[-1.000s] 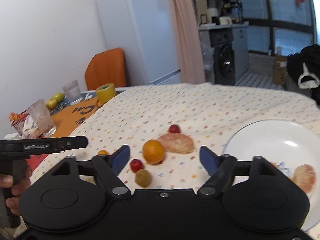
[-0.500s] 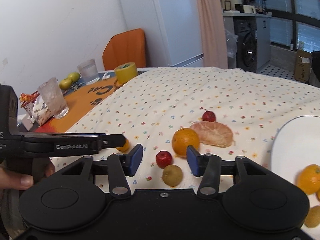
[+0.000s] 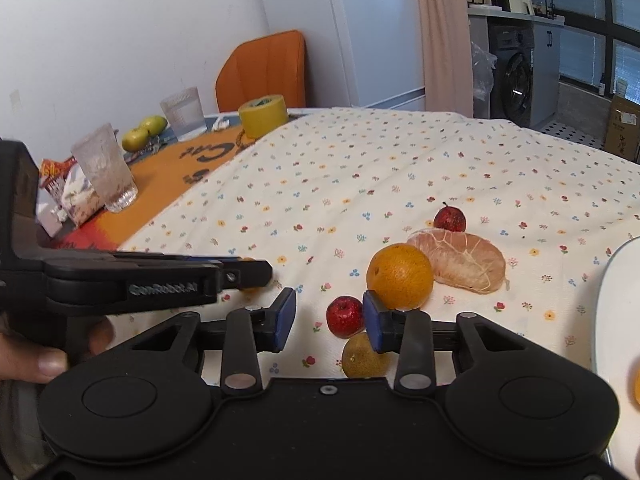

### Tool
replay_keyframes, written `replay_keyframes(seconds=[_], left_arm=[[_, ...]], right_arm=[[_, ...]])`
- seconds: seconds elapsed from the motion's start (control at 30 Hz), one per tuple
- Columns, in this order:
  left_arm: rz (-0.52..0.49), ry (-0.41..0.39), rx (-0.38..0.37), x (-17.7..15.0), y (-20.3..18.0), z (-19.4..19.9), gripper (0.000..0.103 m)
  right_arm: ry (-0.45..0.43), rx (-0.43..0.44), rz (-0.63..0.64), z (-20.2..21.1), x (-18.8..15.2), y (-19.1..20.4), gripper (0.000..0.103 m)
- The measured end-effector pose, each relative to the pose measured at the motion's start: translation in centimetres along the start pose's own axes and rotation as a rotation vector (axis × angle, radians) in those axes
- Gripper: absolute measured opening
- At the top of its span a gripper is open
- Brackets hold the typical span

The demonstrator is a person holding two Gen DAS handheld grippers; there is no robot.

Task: Organize fruits
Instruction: 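Close right tool on the red apple while left tool closes on the mandarin, then carry the red apple and mandarin in both tools over the white plate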

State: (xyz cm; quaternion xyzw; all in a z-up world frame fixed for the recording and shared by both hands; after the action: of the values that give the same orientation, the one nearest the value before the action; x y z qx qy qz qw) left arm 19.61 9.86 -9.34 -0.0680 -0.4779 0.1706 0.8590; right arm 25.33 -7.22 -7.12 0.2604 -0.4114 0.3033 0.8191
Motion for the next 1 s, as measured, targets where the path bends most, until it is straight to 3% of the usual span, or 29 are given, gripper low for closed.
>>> replay_keyframes(seconds=[0.17,0.6,1.0], left_arm=[[-0.003,-0.014,-0.001,0.1,0.0,0.9,0.023],[-0.017,-0.055,-0.01,1.0,-1.2,3.3,0.023],[-0.094,-0.095,-0.072,2.1,-6.2,5.0,0.023]], right_arm=[[0.028,-0.008,0.018,-0.7,-0.2,0.0,0.022],[-0.052,-0.004,0.033,2.5,1.1,0.3,0.021],[-0.144,-0.077,-0.015,7.6,1.7,-3.1,0.021]])
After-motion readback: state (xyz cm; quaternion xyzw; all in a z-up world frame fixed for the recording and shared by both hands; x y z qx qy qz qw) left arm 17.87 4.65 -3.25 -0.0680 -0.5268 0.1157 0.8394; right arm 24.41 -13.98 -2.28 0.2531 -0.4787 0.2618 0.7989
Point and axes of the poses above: each gripper's, at about its wrist camera, not at the fingertips, and z roughly against the way its jaws point, y to its left, x to its top, the point moved 2 cm from there along -z, roughly the way its jaws point, and after that the axes turned 8 degrees about -y, right-handed, at the moved point
